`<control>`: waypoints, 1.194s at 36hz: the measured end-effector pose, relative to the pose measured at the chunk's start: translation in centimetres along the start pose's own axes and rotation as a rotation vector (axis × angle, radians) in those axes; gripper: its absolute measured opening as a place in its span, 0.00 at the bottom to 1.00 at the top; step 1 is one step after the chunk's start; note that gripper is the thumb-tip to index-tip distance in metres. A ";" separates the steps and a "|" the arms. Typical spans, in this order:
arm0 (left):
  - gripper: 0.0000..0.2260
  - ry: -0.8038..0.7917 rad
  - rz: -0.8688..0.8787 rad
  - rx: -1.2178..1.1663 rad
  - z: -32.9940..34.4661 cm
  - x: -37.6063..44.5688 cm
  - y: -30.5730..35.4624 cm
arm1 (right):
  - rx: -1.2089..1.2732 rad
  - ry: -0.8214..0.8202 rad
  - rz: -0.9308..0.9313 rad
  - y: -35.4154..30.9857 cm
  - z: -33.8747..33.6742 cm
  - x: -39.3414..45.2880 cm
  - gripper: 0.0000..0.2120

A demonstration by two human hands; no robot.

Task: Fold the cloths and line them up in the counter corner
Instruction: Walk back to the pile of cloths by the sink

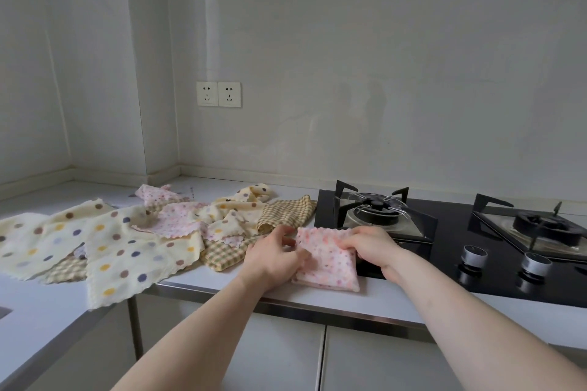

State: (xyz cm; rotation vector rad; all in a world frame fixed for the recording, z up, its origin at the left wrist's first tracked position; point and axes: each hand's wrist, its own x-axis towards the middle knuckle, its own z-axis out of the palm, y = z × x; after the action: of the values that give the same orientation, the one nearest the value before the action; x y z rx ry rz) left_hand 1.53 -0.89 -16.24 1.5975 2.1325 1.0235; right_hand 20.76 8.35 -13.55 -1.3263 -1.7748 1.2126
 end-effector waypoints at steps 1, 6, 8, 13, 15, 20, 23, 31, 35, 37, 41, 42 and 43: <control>0.30 0.007 -0.007 -0.011 0.0 0.0 -0.1 | 0.041 0.019 -0.017 0.4 -0.2 -0.1 0.04; 0.29 0.007 -0.040 -0.172 0.1 0.2 -0.5 | 0.195 0.068 -0.132 1.7 -0.5 -1.3 0.05; 0.28 0.002 -0.016 -0.237 0.1 0.2 -0.6 | 0.201 0.060 -0.171 1.9 -0.4 -1.6 0.07; 0.24 0.034 0.085 -0.294 0.0 0.0 -0.8 | 0.155 0.119 -0.287 2.6 0.6 -2.0 0.07; 0.22 0.042 0.113 -0.266 -0.1 -0.2 -0.7 | 0.129 0.151 -0.355 3.1 1.0 -2.2 0.08; 0.17 0.060 0.181 -0.225 0.1 -0.3 -0.6 | 0.080 0.155 -0.427 3.5 1.7 -2.5 0.10; 0.11 0.082 0.208 -0.226 0.3 -0.1 -0.8 | 0.077 0.174 -0.425 3.5 1.8 -2.4 0.10; 0.05 0.109 0.227 -0.278 0.4 0.5 -1.4 | 0.045 0.168 -0.449 3.8 2.1 -2.1 0.10; 0.06 0.139 0.227 -0.317 0.4 0.5 -1.5 | 0.018 0.206 -0.467 4.0 2.3 -2.0 0.09; 0.06 0.151 0.230 -0.324 0.5 0.5 -1.5 | 0.002 0.213 -0.466 4.0 2.3 -2.0 0.08; 0.05 0.170 0.235 -0.316 0.4 0.3 -1.3 | -0.002 0.243 -0.451 4.0 2.2 -1.9 0.08; 0.05 0.170 0.235 -0.309 0.4 0.3 -1.2 | -0.014 0.250 -0.448 4.1 2.2 -1.9 0.08; 0.06 0.165 0.235 -0.300 0.4 0.3 -1.2 | -0.029 0.257 -0.448 4.1 2.2 -1.8 0.09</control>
State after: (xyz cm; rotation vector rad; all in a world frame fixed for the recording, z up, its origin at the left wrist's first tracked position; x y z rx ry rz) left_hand 0.81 -0.68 -17.25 1.6881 1.8042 1.5174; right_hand 21.04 6.24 -18.14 -0.9735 -1.7779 0.7394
